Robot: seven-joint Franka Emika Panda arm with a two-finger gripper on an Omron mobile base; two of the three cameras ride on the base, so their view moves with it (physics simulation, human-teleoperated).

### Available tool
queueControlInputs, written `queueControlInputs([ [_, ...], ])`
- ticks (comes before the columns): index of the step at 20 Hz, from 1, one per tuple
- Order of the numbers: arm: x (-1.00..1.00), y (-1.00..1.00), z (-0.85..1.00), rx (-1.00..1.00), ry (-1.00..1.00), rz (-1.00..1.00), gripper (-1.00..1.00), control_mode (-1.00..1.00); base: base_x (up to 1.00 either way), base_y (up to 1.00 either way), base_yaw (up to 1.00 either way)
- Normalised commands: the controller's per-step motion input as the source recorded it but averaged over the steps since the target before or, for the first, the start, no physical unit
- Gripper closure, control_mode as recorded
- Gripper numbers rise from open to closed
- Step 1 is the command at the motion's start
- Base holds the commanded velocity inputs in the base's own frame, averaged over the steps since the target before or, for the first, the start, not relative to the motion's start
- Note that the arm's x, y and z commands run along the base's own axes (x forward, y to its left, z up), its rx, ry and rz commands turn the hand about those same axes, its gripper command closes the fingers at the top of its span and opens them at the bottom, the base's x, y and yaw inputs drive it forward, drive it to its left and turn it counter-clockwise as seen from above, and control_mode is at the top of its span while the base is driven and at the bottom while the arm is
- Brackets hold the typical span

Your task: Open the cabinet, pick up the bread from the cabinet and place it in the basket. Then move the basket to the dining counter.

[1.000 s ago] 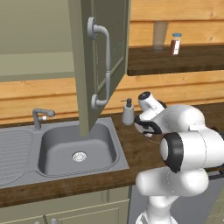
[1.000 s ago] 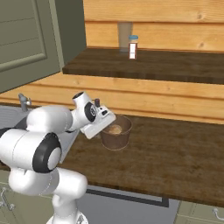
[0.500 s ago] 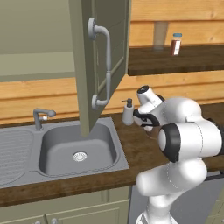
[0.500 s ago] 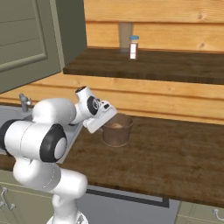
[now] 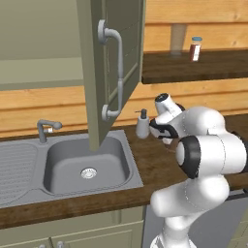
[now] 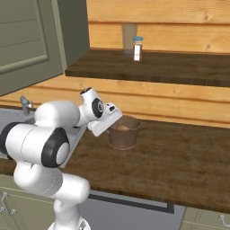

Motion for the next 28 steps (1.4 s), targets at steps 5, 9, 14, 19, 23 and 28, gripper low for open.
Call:
queueControlInputs([
  [5,-0.65,-0.36,0.52,0.0,-0.01,0.0,1.0,-1.0,0.0,0.0,0.0],
  [9,-0.99,-0.18,1.0,0.0,-0.05,0.0,1.0,-1.0,0.0,0.0,0.0],
  [14,-0.99,-0.03,1.0,0.0,-0.18,0.02,1.0,-1.0,0.0,0.0,0.0],
  [19,-0.84,0.0,1.0,-0.05,-0.26,0.12,1.0,-1.0,0.0,0.0,0.0],
  [23,-0.63,0.13,1.0,-0.09,-0.21,0.08,1.0,-1.0,0.0,0.0,0.0],
  [28,-0.46,0.45,1.0,-0.09,-0.01,0.0,1.0,-1.0,0.0,0.0,0.0],
])
